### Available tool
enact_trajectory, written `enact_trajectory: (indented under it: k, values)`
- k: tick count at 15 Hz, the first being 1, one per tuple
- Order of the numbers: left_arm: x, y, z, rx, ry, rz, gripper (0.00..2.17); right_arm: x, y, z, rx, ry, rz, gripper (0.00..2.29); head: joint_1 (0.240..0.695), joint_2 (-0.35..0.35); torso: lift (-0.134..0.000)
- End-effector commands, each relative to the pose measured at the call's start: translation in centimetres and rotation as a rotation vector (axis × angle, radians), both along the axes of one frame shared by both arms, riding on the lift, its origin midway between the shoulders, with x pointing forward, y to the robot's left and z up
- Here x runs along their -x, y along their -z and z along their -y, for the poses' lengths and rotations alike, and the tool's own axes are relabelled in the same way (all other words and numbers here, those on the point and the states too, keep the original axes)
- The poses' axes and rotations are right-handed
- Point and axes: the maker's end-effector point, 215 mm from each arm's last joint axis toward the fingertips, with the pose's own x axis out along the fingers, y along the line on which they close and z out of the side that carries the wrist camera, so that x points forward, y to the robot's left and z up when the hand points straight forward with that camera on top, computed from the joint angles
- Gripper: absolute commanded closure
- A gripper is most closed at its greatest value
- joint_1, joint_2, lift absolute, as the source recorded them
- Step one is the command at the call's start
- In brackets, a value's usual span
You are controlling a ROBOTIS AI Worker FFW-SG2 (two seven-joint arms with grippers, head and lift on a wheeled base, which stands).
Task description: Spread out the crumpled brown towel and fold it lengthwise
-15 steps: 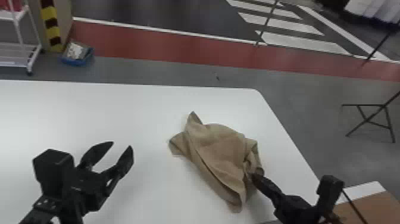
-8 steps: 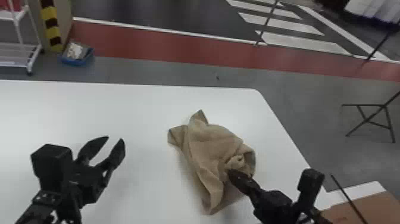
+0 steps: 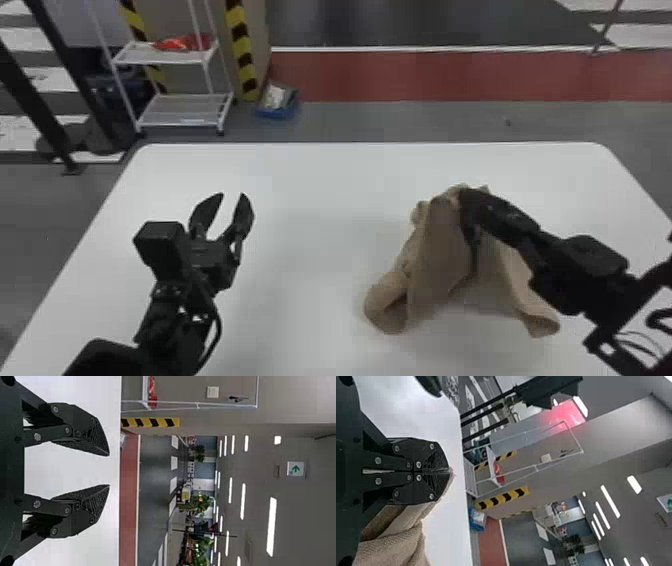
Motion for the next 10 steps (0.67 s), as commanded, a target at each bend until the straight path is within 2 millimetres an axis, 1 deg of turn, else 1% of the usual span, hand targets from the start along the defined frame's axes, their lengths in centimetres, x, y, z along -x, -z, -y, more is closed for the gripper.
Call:
enact_trajectory:
  k: [1, 3, 4, 5, 6, 7, 8, 9, 10]
  values:
    - [0.4, 0.6, -0.7, -0.007, -0.012, -0.009, 0.71, 0.2, -5.4, -2.1, -0.058, -0.065, 0.074, 1.66, 0.695, 0.078, -0.124]
    - [0.8, 0.3, -1.3, -0.014, -0.015, 0.002, 0.71, 0.7, -10.1, -0.5, -0.178, -0.092, 0.159, 1.66, 0.695, 0.110, -0.124]
    - [1.0, 0.4, -2.2, -0.022, -0.027, -0.002, 0.71, 1.2, -12.2, 0.6, -0.240, -0.108, 0.196, 1.66, 0.695, 0.120, -0.124]
    - [1.1, 0.4, -2.2, -0.026, -0.024, -0.002, 0.71, 1.5, -13.5, 1.8, -0.274, -0.105, 0.228, 1.66, 0.695, 0.119, -0.124]
    - [1.1, 0.4, -2.3, -0.029, -0.024, -0.002, 0.71, 1.1, -14.0, 3.2, -0.279, -0.072, 0.254, 1.66, 0.695, 0.116, -0.124]
    - [1.1, 0.5, -2.3, -0.029, -0.024, -0.003, 0.71, 0.3, -13.3, 5.0, -0.279, -0.025, 0.253, 1.66, 0.695, 0.111, -0.124]
    - [1.1, 0.4, -1.8, -0.027, -0.015, -0.001, 0.71, -0.7, -12.1, 6.8, -0.270, 0.031, 0.246, 1.66, 0.695, 0.101, -0.124]
    - [1.1, 0.5, -1.5, -0.027, -0.005, -0.002, 0.71, -1.7, -10.8, 8.1, -0.276, 0.067, 0.231, 1.66, 0.695, 0.069, -0.124]
    - [1.0, 0.5, -1.1, -0.030, 0.002, -0.002, 0.71, -2.3, -10.3, 8.8, -0.269, 0.083, 0.223, 1.66, 0.695, 0.051, -0.124]
